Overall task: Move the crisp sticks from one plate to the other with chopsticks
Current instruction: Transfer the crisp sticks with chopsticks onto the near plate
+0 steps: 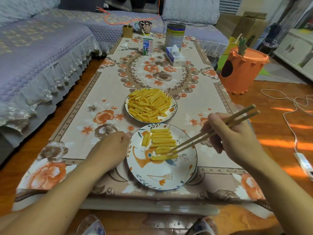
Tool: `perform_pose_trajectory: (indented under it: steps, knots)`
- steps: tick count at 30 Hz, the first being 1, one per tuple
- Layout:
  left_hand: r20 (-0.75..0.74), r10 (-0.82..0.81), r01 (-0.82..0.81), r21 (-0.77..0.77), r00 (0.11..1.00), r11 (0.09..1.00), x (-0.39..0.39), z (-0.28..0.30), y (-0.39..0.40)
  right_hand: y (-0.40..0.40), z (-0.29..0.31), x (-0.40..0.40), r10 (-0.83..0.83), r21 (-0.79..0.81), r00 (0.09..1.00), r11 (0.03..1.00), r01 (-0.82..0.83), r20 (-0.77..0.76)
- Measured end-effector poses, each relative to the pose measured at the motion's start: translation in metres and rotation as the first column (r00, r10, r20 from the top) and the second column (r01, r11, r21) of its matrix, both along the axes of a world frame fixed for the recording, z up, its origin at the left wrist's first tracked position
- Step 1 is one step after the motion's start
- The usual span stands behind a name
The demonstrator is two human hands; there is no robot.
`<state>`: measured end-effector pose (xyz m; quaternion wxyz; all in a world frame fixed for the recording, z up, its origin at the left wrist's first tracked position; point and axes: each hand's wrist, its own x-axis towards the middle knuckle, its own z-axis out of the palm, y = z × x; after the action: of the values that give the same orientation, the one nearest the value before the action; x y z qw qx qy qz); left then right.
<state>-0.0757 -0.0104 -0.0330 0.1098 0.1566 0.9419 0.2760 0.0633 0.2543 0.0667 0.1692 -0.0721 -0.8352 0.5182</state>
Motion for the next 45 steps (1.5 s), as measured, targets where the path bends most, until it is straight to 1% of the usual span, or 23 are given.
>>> perform_pose_trajectory:
  steps: [6, 9, 12, 13, 14, 15, 16, 18, 20, 21, 22, 23, 25, 26, 27, 30, 32, 35, 39, 42, 45]
  knots:
    - [0.026, 0.012, -0.015, 0.1, 1.0, 0.995, 0.009, -0.001, 0.005, -0.008, -0.014, -0.005, 0.098, -0.002, 0.991, 0.995, -0.099, 0.091]
    - [0.027, 0.044, -0.047, 0.158, 0.999, 0.986, 0.014, -0.002, 0.005, -0.008, -0.017, -0.008, 0.064, -0.019, 0.993, 0.998, -0.062, 0.096]
    - [0.06, 0.109, -0.118, 0.187, 0.992, 0.975, 0.023, -0.001, 0.004, -0.003, -0.007, -0.008, 0.048, -0.048, 0.994, 0.998, -0.043, 0.101]
    - [0.081, 0.136, -0.149, 0.193, 0.987, 0.97, 0.025, -0.002, 0.005, 0.001, -0.004, -0.008, 0.035, -0.087, 0.995, 0.996, -0.026, 0.096]
    - [0.105, 0.159, -0.177, 0.195, 0.982, 0.965, 0.027, -0.002, 0.005, 0.006, -0.003, -0.006, 0.005, -0.165, 0.997, 0.986, 0.008, 0.074]
    - [0.126, 0.175, -0.198, 0.198, 0.976, 0.96, 0.028, -0.001, 0.005, 0.009, -0.007, -0.002, -0.041, -0.288, 0.998, 0.956, 0.051, 0.041]
    - [0.148, 0.191, -0.218, 0.2, 0.97, 0.955, 0.029, 0.002, 0.006, 0.011, -0.014, 0.004, -0.102, -0.426, 0.995, 0.899, 0.096, 0.008]
    - [0.169, 0.216, -0.25, 0.213, 0.961, 0.944, 0.032, 0.01, 0.01, 0.007, -0.039, 0.022, -0.213, -0.654, 0.976, 0.744, 0.137, -0.038]
    - [0.145, 0.229, -0.258, 0.234, 0.963, 0.937, 0.031, 0.018, 0.014, -0.003, -0.061, 0.035, -0.28, -0.779, 0.959, 0.608, 0.152, -0.031]
    - [0.132, 0.235, -0.261, 0.242, 0.963, 0.934, 0.031, 0.02, 0.017, -0.008, -0.065, 0.036, -0.303, -0.807, 0.953, 0.57, 0.154, -0.032]
    - [0.126, 0.239, -0.264, 0.246, 0.963, 0.933, 0.029, 0.021, 0.02, -0.012, -0.066, 0.031, -0.315, -0.808, 0.948, 0.571, 0.142, -0.056]
    - [0.128, 0.238, -0.264, 0.245, 0.963, 0.933, 0.026, 0.021, 0.022, -0.015, -0.062, 0.022, -0.314, -0.775, 0.944, 0.619, 0.128, -0.096]
    - [0.149, 0.234, -0.265, 0.237, 0.961, 0.935, 0.021, 0.019, 0.027, -0.017, -0.05, -0.004, -0.294, -0.604, 0.943, 0.784, 0.144, -0.157]
    - [0.158, 0.233, -0.265, 0.233, 0.96, 0.936, 0.018, 0.019, 0.028, -0.016, -0.044, -0.017, -0.289, -0.495, 0.942, 0.851, 0.173, -0.168]
    - [0.163, 0.231, -0.265, 0.228, 0.959, 0.937, 0.015, 0.018, 0.03, -0.014, -0.039, -0.032, -0.285, -0.394, 0.943, 0.897, 0.198, -0.175]
    - [0.156, 0.232, -0.264, 0.234, 0.96, 0.936, 0.009, 0.021, 0.032, -0.001, -0.04, -0.069, -0.232, -0.157, 0.955, 0.966, 0.205, -0.184]
    - [0.163, 0.241, -0.277, 0.248, 0.957, 0.928, 0.006, 0.023, 0.034, 0.006, -0.047, -0.087, -0.193, -0.065, 0.968, 0.981, 0.185, -0.158]
    - [0.158, 0.249, -0.283, 0.247, 0.955, 0.927, 0.002, 0.026, 0.037, 0.01, -0.057, -0.102, -0.16, -0.049, 0.977, 0.987, 0.154, -0.143]
    - [0.189, 0.267, -0.311, 0.267, 0.945, 0.912, 0.001, 0.029, 0.039, 0.013, -0.059, -0.104, -0.155, -0.126, 0.978, 0.982, 0.138, -0.137]
    - [0.221, 0.294, -0.356, 0.339, 0.93, 0.871, 0.009, 0.034, 0.043, 0.017, -0.051, -0.098, -0.212, -0.185, 0.967, 0.965, 0.184, -0.142]
    - [0.19, 0.334, -0.384, 0.445, 0.923, 0.809, 0.027, 0.036, 0.043, 0.019, -0.037, -0.081, -0.23, -0.184, 0.96, 0.962, 0.2, -0.16]
